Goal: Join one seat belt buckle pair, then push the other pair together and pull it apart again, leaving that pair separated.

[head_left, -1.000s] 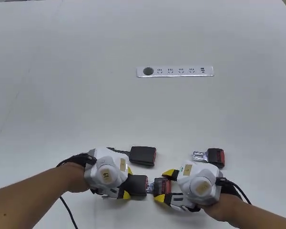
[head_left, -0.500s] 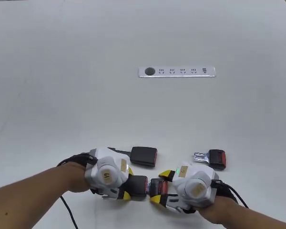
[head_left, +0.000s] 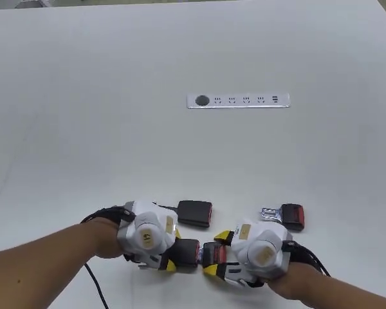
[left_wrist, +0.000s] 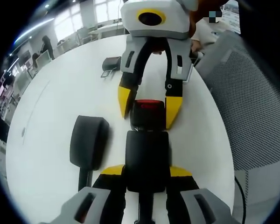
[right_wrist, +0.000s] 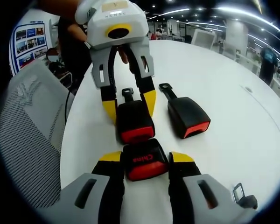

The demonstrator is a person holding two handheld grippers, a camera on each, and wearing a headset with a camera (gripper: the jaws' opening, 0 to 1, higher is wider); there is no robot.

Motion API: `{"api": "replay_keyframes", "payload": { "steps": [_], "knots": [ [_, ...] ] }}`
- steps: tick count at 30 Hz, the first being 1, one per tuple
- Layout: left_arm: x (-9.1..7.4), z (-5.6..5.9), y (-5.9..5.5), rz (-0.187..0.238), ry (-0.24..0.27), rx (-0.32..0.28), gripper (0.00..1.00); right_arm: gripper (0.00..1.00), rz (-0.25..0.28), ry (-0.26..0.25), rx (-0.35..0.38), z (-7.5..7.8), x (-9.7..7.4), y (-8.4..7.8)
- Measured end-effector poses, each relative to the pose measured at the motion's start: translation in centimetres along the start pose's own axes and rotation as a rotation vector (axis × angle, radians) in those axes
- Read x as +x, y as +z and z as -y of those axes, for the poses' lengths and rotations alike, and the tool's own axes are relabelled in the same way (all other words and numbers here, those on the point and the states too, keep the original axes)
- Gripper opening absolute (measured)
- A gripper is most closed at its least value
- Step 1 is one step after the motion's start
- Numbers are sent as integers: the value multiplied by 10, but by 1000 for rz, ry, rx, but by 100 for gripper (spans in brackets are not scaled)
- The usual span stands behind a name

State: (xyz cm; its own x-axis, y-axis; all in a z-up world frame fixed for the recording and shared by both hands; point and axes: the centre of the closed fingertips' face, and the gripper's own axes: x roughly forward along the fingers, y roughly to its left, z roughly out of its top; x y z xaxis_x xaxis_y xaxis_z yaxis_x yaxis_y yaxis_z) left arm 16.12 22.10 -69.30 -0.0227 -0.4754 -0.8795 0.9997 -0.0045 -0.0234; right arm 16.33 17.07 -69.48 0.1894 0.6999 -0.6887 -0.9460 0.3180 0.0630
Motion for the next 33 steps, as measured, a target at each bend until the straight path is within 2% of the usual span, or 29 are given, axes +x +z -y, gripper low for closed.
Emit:
{"api": "replay_keyframes", "payload": {
  "steps": [4, 9, 12, 18, 25, 33],
  "knots": [
    [-1, 1, 0, 18, 14, 0, 33, 35, -6, -12, 17, -3, -3, 1],
    [-1, 7, 1, 18, 25, 24, 33, 35, -18, -12, 14, -8, -5, -1],
    [-1, 12, 2, 63, 32, -1, 33, 34, -16, -6, -5, -11, -7, -4],
    [-2, 17, 1, 73, 14, -10, 33, 34, 1, 1, -14, -14, -9, -6],
    [-3, 18, 0, 104, 6, -26, 33, 34, 9, 8, -23, -14, -11, -6],
    [-3, 16, 1, 130, 0, -33, 32, 34, 48, 9, -4, -14, -12, -8]
  ]
}}
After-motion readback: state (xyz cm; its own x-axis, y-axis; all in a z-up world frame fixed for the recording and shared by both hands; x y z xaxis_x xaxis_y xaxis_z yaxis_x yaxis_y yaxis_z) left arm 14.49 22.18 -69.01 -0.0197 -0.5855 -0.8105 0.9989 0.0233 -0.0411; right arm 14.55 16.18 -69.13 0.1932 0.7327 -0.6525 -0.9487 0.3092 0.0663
